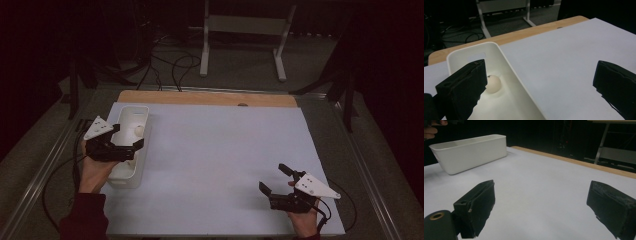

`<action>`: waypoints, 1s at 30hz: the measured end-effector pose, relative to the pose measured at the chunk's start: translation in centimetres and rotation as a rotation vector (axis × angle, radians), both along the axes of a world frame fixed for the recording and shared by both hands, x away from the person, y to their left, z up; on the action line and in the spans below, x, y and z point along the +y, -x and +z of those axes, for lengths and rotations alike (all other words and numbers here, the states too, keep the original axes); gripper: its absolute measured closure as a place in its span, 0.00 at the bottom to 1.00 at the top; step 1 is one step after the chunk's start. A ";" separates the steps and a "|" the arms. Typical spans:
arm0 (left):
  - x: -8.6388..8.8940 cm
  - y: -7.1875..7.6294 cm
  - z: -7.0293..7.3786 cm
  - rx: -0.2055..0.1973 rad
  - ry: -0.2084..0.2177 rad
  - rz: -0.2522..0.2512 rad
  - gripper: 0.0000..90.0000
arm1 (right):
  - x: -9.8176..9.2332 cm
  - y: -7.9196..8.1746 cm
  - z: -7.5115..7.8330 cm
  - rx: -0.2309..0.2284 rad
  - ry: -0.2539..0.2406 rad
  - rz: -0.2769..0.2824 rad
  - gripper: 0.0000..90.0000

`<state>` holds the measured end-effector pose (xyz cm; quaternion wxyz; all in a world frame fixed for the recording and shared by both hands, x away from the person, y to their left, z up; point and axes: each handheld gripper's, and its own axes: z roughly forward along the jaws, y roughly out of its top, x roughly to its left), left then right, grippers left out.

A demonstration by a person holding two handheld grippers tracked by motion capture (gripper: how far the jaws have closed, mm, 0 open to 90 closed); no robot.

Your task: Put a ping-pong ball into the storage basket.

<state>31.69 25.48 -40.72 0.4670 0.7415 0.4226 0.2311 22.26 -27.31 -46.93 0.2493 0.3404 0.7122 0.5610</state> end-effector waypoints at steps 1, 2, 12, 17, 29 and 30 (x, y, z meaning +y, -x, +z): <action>-0.1 0.0 -0.1 0.001 0.000 -0.003 0.00 | 0.0 0.0 0.0 0.000 0.000 0.000 0.08; -0.2 0.0 -0.1 -0.001 0.000 -0.007 0.00 | 0.0 0.0 0.0 0.000 -0.001 0.000 0.08; -0.8 0.6 -0.5 -0.016 0.004 -0.042 0.00 | 0.0 -0.1 0.0 -0.001 0.000 -0.002 0.08; -1.0 0.9 -0.8 -0.024 0.007 -0.054 0.00 | 0.0 -0.2 0.0 -0.001 0.004 0.000 0.08; -1.5 1.9 -1.4 -0.050 0.007 -0.090 0.00 | 0.0 -0.5 0.0 -0.003 0.005 0.002 0.08; -1.6 1.9 -1.5 -0.051 0.006 -0.092 0.00 | 0.0 -0.5 0.0 -0.002 0.005 0.002 0.08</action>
